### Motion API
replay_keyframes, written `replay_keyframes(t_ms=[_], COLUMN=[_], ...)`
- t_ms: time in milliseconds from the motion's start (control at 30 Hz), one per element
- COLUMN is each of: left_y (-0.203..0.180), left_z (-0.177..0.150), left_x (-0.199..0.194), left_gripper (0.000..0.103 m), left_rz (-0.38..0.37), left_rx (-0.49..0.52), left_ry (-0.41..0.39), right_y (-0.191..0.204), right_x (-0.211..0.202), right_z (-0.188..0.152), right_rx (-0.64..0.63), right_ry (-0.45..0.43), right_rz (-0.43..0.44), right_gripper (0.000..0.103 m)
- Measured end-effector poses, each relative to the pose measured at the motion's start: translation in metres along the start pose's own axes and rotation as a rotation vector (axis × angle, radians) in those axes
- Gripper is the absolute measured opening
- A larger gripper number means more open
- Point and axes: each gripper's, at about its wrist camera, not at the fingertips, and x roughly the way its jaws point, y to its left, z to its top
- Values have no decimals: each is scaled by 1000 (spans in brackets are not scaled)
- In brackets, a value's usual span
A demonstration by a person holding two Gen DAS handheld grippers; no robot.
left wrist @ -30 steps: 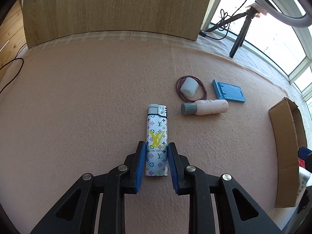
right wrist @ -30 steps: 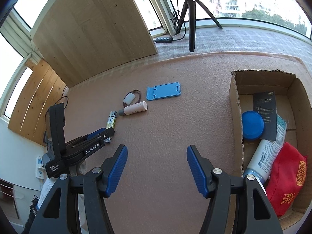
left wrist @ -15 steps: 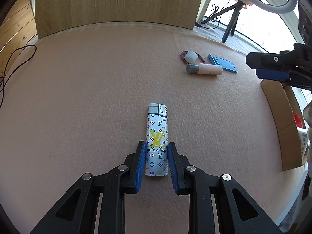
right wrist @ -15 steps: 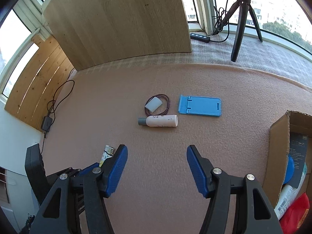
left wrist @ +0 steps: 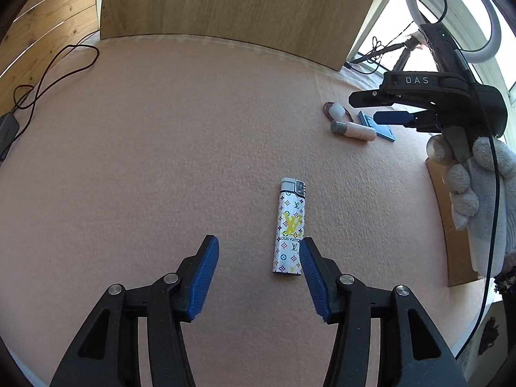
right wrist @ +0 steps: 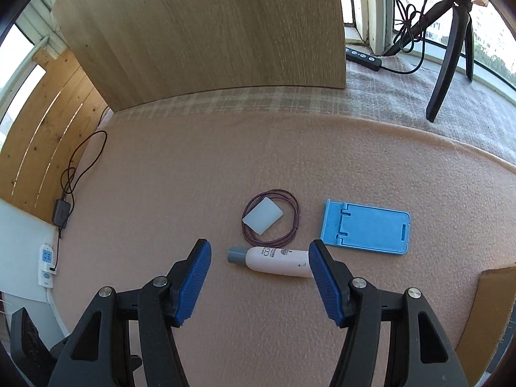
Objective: Organize objects
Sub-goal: 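Lift the lighter with the left tool while the right tool grasps the COGI bottle, then carry the COGI bottle to the box with the right tool while the left carries the lighter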
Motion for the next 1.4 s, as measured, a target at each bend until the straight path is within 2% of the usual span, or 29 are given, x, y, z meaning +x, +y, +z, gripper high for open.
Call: replay_keyframes(t_ms=[333, 500, 600, 667, 733, 900, 1100, 1400], left_y=[5, 5, 6, 6, 5, 1, -11, -31], left_z=[6, 5, 6, 6, 6, 8, 10, 13], left_x=[1, 1, 1, 1, 1, 1, 12, 36], left_gripper=[56, 56, 56, 56, 56, 56, 56, 55], left_rz=[-8, -13, -12, -10, -8, -15, -16, 7], left_rx=[-16, -16, -20, -21, -16, -4, 44, 126], left_ry=[3, 5, 8, 9, 8, 10, 34, 74], right_y=[1, -2, 2, 5, 8, 10, 13, 6], right_x=[30, 32, 29, 29, 31, 29, 20, -7], right_z=[4, -11, -18, -20, -21, -26, -51, -110], right_rx=[-39, -21, -47, -65, -75, -89, -92, -57], right_ry=[95, 150, 147, 137, 137, 133, 140, 117], right_rz=[-25, 24, 8, -20, -59, -83, -76, -70], right_gripper=[58, 54, 52, 48, 32, 18, 18, 19])
